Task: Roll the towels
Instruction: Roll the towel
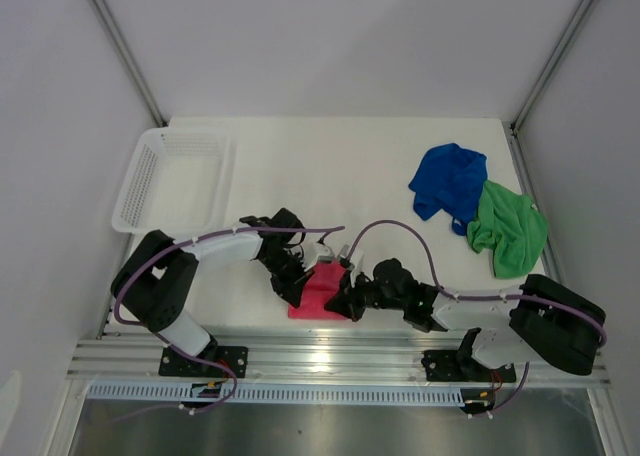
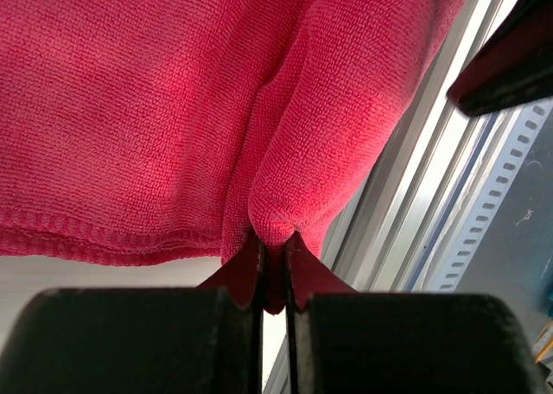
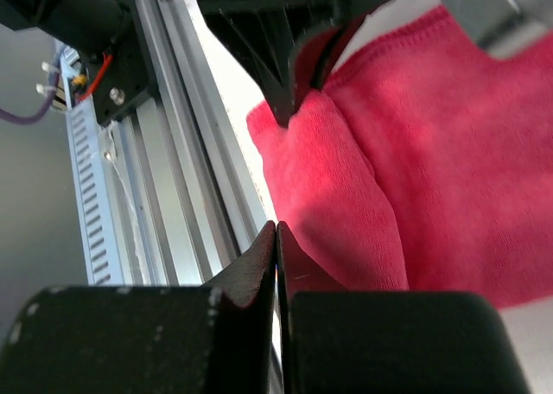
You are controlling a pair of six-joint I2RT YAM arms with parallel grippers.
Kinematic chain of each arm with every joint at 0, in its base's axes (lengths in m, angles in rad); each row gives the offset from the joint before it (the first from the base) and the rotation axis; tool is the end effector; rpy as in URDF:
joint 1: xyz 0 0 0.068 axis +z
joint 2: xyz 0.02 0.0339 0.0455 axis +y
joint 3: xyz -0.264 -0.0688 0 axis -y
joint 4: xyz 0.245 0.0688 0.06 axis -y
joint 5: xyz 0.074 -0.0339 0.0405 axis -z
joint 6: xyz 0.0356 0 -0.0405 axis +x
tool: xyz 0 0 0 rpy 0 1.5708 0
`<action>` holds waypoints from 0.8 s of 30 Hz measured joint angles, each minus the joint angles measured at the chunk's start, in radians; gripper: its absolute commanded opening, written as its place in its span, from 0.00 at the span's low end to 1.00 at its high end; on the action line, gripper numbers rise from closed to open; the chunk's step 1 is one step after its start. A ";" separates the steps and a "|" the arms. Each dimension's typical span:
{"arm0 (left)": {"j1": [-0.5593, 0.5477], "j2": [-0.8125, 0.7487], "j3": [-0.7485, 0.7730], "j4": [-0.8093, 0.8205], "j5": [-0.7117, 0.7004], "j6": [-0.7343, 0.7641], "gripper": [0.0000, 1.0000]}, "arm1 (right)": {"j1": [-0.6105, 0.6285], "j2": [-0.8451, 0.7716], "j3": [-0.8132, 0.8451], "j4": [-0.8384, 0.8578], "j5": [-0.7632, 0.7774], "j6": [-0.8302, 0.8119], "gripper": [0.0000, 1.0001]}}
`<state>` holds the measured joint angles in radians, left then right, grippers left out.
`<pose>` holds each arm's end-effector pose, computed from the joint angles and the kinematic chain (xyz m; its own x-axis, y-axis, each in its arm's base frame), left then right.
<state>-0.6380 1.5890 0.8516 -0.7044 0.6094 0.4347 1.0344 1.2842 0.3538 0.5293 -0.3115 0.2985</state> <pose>0.1965 -0.1711 0.1548 -0.4919 0.7946 -0.3557 0.8321 0.3089 -0.4607 0.1129 0.2112 0.1640 -0.4737 -0.2490 -0.8447 -0.8611 0.3318 0.3851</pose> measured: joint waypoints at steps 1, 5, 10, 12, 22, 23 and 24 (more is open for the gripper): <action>0.000 0.000 0.000 0.000 0.000 0.000 0.08 | 0.002 0.022 0.000 0.033 -0.003 0.002 0.00; 0.000 -0.001 0.000 0.001 -0.003 0.000 0.15 | 0.003 0.092 0.000 0.127 0.015 0.020 0.00; 0.001 -0.003 0.000 0.005 -0.010 0.001 0.23 | -0.013 0.167 0.000 0.188 0.045 0.053 0.00; 0.001 -0.010 0.000 0.008 -0.022 0.002 0.27 | -0.027 0.198 -0.004 0.224 0.050 0.080 0.00; 0.002 -0.055 0.003 0.034 -0.104 0.021 0.41 | -0.064 0.313 -0.049 0.431 0.053 0.199 0.00; 0.003 -0.063 0.006 0.034 -0.114 0.023 0.41 | -0.068 0.325 -0.051 0.449 0.053 0.207 0.00; 0.004 -0.073 0.010 0.034 -0.123 0.028 0.41 | -0.070 0.335 -0.054 0.467 0.053 0.214 0.00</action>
<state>-0.6342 1.5162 0.8612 -0.6708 0.4866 0.4625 0.9646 1.6188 0.2996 0.9958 -0.2588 0.5129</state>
